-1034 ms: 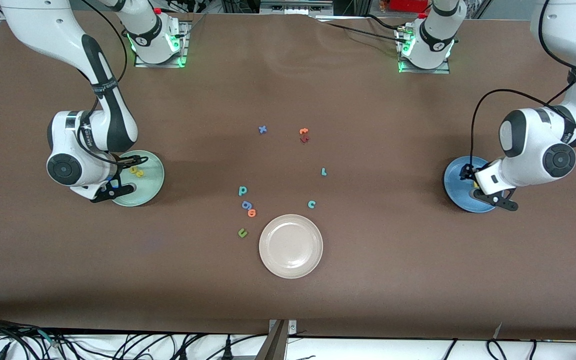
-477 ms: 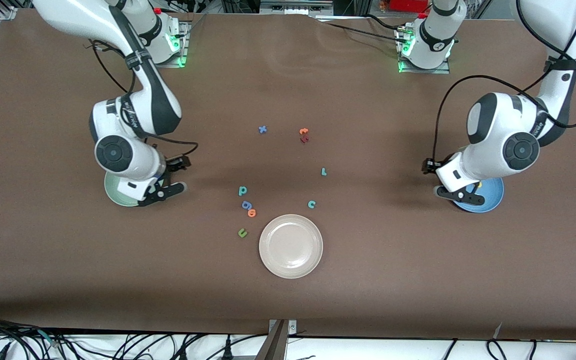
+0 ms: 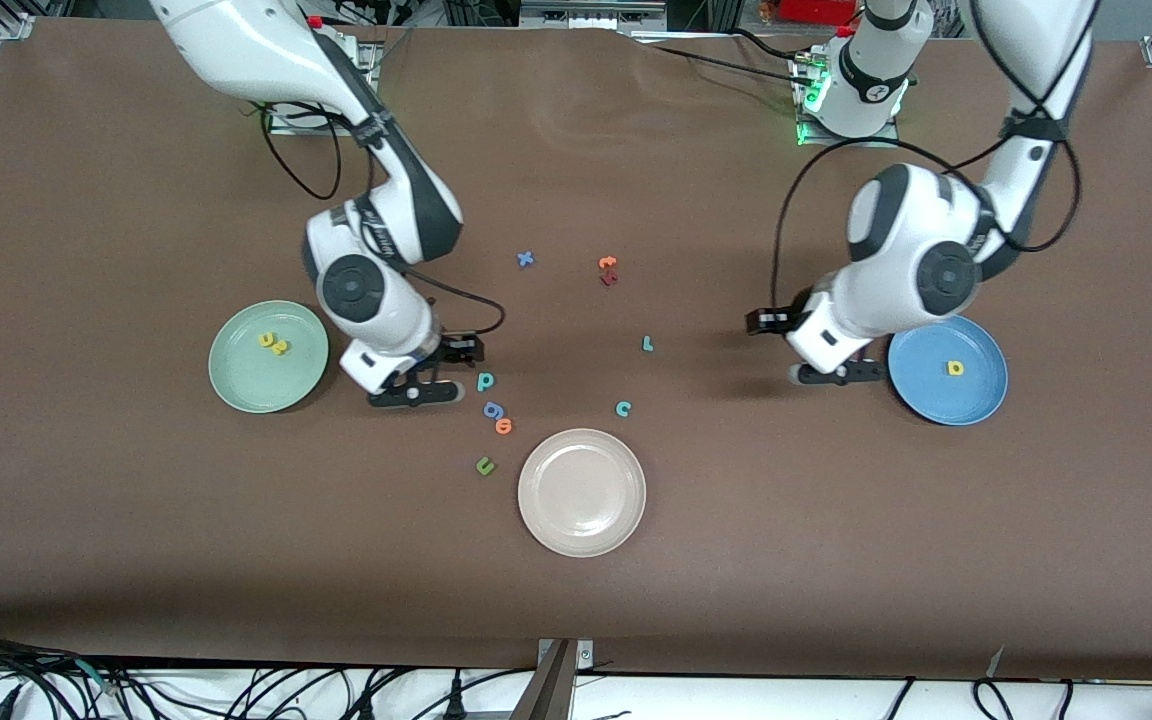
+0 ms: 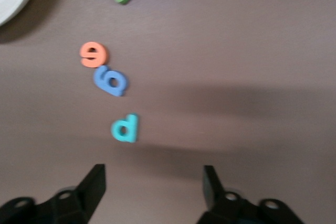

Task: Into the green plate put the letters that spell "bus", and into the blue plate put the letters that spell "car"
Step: 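Grasp the cyan d with the right gripper while the left gripper reaches the cyan 1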

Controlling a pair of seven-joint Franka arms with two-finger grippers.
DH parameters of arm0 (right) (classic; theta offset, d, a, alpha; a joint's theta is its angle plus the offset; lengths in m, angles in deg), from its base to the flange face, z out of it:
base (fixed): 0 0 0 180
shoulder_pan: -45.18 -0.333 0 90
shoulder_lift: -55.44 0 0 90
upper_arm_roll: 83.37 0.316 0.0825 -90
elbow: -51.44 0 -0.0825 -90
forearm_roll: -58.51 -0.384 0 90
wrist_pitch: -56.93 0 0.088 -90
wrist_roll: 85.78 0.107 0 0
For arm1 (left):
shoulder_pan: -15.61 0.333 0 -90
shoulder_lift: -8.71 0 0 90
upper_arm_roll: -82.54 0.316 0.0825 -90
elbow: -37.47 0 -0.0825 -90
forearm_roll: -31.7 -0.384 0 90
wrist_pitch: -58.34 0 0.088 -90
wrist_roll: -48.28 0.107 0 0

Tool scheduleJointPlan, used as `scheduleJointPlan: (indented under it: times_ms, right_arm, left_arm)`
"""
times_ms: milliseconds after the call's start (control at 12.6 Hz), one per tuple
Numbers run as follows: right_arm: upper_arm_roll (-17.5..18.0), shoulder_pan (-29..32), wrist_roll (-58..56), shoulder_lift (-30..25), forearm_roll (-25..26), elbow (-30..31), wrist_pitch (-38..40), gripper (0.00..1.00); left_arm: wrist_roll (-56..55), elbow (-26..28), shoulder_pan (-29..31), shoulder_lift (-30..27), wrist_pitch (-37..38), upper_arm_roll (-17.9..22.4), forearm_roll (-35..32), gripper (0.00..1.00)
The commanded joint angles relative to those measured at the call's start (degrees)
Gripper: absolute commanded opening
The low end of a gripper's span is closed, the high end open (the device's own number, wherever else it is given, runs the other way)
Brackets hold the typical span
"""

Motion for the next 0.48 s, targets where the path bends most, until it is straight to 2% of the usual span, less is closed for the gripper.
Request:
scheduleJointPlan:
  times_ms: [0,159,398]
  right_arm:
    - [-0.47,-1.40,2.82,2.94,-0.99,-1.86,-4.18,0.60]
    - [-0.47,-2.11,4.66,4.09,-0.99,-1.60,-6.31,0.58]
    - [-0.47,-2.37,4.84,6.19,-0.82,-1.42,-9.98,0.57]
  left_arm:
    - [-8.72,-0.03,-1.46,3.76,-7.48,-3.03,1.37,0.74]
    - [-20.56,-0.12,-3.83,5.61,-13.38,-5.32,-1.43,0.74]
    - [-33.57,-0.90,-5.68,8.16,-13.49,-7.25,-15.90,0.74]
